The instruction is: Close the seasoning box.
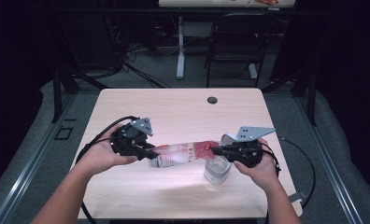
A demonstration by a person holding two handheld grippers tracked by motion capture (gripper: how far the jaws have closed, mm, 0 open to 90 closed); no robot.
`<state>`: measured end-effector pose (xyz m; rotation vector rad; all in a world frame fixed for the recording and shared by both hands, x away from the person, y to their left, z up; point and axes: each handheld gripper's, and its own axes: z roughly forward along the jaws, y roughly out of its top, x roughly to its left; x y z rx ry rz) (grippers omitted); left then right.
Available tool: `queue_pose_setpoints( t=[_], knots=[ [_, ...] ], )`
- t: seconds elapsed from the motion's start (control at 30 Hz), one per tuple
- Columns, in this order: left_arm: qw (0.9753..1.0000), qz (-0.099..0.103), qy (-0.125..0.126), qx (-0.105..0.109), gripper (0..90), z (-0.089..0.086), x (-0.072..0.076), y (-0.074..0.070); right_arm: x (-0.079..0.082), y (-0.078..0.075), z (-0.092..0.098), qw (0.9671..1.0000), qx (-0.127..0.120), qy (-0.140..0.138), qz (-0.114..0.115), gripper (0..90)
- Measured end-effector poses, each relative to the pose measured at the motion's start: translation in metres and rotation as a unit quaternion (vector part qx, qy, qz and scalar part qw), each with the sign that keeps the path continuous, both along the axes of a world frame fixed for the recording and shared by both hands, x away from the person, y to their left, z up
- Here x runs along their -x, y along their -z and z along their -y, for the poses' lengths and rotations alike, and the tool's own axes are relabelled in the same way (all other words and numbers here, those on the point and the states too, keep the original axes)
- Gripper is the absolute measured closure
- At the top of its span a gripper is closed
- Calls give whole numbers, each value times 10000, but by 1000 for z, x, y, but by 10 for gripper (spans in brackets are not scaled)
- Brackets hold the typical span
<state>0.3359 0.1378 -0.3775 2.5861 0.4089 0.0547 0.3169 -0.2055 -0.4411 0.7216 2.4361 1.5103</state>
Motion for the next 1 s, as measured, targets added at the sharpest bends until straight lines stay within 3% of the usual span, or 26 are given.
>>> queue_pose_setpoints(
  t=[1.0],
  knots=[
    [9999, 40, 98, -55, 760, 9, -1, -16, -1, 0, 6, 10000, 43, 74, -19, 897]
  ],
)
